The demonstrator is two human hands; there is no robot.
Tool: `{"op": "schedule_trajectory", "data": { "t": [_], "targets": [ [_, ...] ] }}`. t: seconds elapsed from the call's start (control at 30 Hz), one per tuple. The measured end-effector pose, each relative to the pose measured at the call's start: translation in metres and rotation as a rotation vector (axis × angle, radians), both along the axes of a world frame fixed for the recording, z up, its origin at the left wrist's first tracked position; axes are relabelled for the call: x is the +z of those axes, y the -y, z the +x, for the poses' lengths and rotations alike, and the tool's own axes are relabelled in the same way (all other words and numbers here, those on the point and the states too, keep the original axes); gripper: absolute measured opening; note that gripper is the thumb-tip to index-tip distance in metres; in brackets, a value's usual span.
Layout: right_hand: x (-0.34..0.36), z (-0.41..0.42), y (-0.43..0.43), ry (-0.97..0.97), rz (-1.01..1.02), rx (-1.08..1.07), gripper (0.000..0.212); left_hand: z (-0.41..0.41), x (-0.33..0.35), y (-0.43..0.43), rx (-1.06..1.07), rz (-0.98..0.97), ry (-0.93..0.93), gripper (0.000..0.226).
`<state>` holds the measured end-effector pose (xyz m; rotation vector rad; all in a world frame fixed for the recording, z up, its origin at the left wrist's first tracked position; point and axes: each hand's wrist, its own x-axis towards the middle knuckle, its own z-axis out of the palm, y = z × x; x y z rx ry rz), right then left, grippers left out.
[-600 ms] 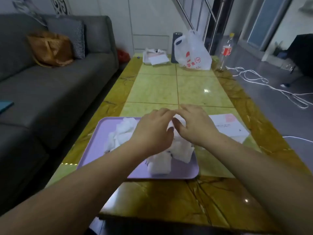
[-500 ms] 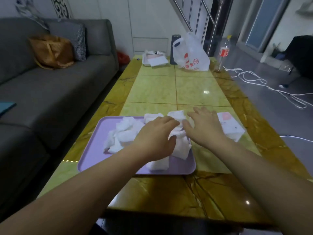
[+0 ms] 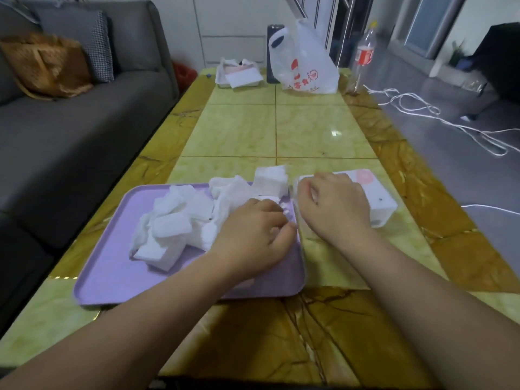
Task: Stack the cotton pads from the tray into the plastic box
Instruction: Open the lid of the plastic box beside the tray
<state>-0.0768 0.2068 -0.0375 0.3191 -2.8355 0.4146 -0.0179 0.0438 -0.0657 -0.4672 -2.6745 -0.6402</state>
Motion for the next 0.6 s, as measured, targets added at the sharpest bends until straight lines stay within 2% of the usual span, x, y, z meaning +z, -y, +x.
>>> {"op": "schedule_trajectory", "data": {
  "t": [0.03,0.1,0.17,0.23,0.4,0.6],
  "targets": [
    [0.003,-0.009,-0.005,-0.027,-0.049,-0.026,0.049,-0.005,0.001,-0.002,0.033,0.072,-0.054,0.028],
    [0.005,-0.024,-0.02,0.037,0.001,-0.119,0.051,-0.012,0.004,-0.009,0.062,0.131,-0.108,0.024],
    [0.005,-0.031,-0.035,0.191,0.055,-0.257,0.055,-0.016,0.004,-0.016,0.049,0.118,-0.035,0.041],
    [0.002,-0.032,-0.047,0.26,-0.02,-0.331,0.06,-0.019,0.006,-0.029,0.031,0.047,0.101,0.058],
    [-0.004,-0.022,-0.059,0.191,-0.156,-0.303,0.055,-0.041,0.013,-0.066,-0.04,-0.194,0.216,0.078],
    [-0.009,-0.022,-0.075,0.1,-0.307,-0.259,0.042,-0.053,0.014,-0.086,0.083,-0.312,0.113,0.069]
  ]
}}
